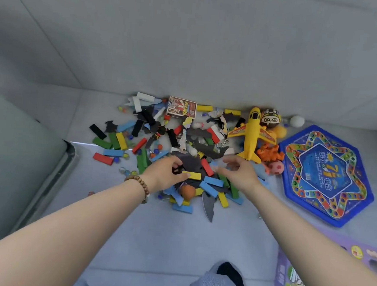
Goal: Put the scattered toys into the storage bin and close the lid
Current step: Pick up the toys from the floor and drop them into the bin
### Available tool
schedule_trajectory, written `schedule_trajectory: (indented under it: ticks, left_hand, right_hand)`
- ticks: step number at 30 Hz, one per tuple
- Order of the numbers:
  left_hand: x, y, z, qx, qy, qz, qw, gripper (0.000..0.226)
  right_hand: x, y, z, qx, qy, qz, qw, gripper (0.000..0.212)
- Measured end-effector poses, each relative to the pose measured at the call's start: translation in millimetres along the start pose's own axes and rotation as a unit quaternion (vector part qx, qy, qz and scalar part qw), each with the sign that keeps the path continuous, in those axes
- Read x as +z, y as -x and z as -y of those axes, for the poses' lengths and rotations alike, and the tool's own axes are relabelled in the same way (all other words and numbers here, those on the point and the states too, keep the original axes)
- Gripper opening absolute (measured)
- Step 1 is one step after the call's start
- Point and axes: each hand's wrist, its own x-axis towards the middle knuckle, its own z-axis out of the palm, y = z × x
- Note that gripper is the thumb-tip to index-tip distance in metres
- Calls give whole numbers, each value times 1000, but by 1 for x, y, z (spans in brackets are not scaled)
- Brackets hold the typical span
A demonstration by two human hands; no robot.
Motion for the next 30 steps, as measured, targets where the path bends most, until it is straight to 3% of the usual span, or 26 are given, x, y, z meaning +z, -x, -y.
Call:
schedule_trajectory:
  ticks: [7,12,22,30]
  left_hand:
    - [15,-1,4,65,-141,-3,988,79]
    - [20,0,3,75,-139,-31,987,77]
    - [28,-3,1,59,-3,-63,996,59]
    - [29,-4,3,37,83,-54,994,62]
  right_hand:
    - [-6,17,-37,4,62,5,998,60]
    - [10,18,-40,6,63,-26,998,66]
    - [32,17,-38,36,-52,-63,996,69]
    - [44,18,-24,-1,-119,-31,992,48]
